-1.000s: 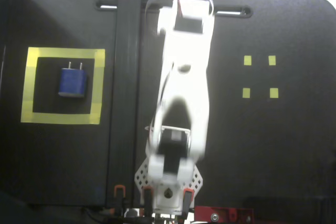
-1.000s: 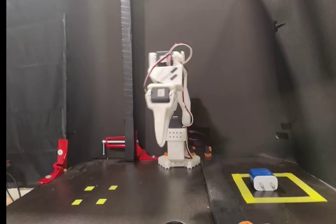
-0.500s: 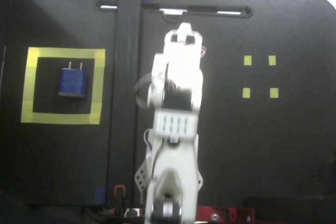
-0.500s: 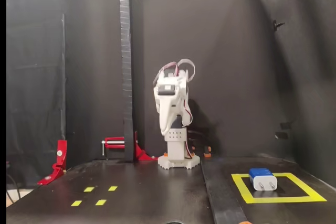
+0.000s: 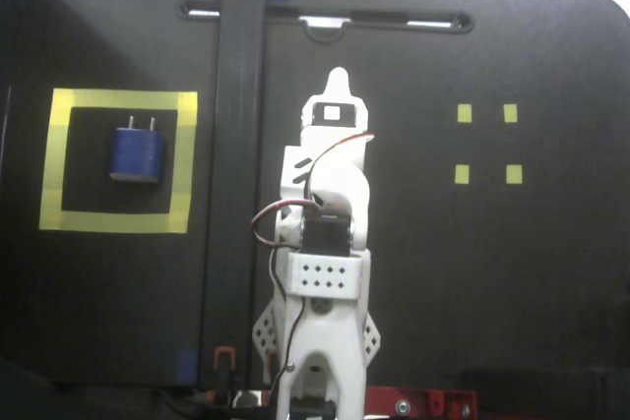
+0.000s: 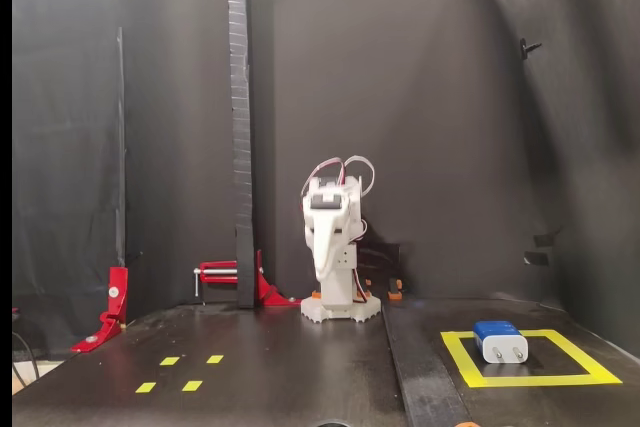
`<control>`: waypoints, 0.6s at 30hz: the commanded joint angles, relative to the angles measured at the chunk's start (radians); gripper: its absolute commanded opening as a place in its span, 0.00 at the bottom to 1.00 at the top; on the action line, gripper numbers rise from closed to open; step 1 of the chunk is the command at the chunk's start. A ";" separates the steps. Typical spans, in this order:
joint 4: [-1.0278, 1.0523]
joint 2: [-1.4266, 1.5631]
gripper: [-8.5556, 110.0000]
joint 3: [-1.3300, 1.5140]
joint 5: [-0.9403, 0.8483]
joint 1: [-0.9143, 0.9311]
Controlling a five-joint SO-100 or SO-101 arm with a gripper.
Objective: Grasp the block and place it in the designated area.
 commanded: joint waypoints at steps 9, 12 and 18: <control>0.009 0.009 0.07 0.075 -0.035 0.009; 0.086 0.009 0.07 0.077 -0.037 0.008; 0.150 0.009 0.07 0.077 -0.037 0.002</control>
